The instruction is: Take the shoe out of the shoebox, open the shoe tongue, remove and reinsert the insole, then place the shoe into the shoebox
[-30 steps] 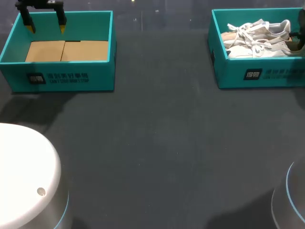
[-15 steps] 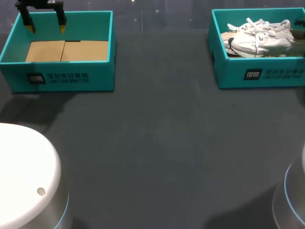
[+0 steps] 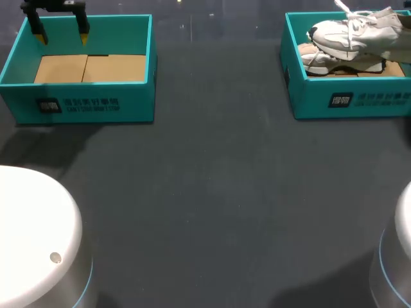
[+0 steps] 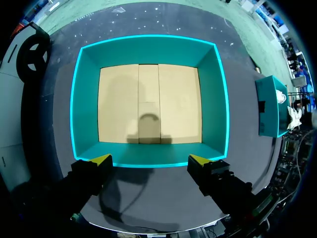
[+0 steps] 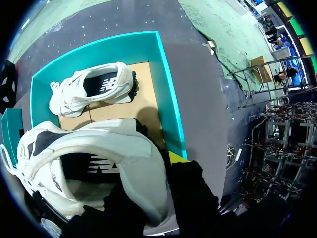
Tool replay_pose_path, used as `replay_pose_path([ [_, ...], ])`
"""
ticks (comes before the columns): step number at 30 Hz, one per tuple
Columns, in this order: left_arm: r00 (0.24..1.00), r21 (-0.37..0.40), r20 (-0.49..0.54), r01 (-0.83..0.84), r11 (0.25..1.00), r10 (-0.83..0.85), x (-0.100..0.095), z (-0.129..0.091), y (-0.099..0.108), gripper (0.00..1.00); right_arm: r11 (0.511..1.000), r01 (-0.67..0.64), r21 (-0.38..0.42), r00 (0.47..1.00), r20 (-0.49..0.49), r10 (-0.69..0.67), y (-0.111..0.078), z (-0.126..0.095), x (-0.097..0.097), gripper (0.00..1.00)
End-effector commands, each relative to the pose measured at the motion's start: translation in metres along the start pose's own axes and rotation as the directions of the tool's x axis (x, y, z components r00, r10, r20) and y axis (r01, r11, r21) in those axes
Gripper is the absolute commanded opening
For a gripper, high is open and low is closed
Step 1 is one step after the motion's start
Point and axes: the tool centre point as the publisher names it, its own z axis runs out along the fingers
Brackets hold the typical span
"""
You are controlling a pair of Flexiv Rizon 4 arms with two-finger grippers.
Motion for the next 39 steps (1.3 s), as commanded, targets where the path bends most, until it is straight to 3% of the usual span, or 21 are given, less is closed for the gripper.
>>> replay_pose_path([
  [1,1.000,0.000,0.000,0.000,1.000,0.000,0.000,0.000,0.000,1.00,0.999,-0.001,-0.033,1.000,0.020,0.002,-0.018,-0.035,-0.002,0.00],
  [8,1.000,0.000,0.000,0.000,1.000,0.000,0.000,0.000,0.000,1.00,0.997,-0.002,-0.078,0.998,0.063,0.007,-0.038,-0.075,0.008,0.00],
  [15,1.000,0.000,0.000,0.000,1.000,0.000,0.000,0.000,0.000,1.00,0.993,-0.007,-0.119,0.997,0.080,0.016,-0.068,-0.097,0.027,0.00],
  [32,1.000,0.000,0.000,0.000,1.000,0.000,0.000,0.000,0.000,1.00,0.986,-0.012,-0.167,0.993,0.113,0.031,-0.171,-0.121,0.095,0.00],
  [39,1.000,0.000,0.000,0.000,1.000,0.000,0.000,0.000,0.000,1.00,0.993,-0.003,-0.120,0.993,0.117,0.017,-0.200,-0.119,0.118,0.00],
])
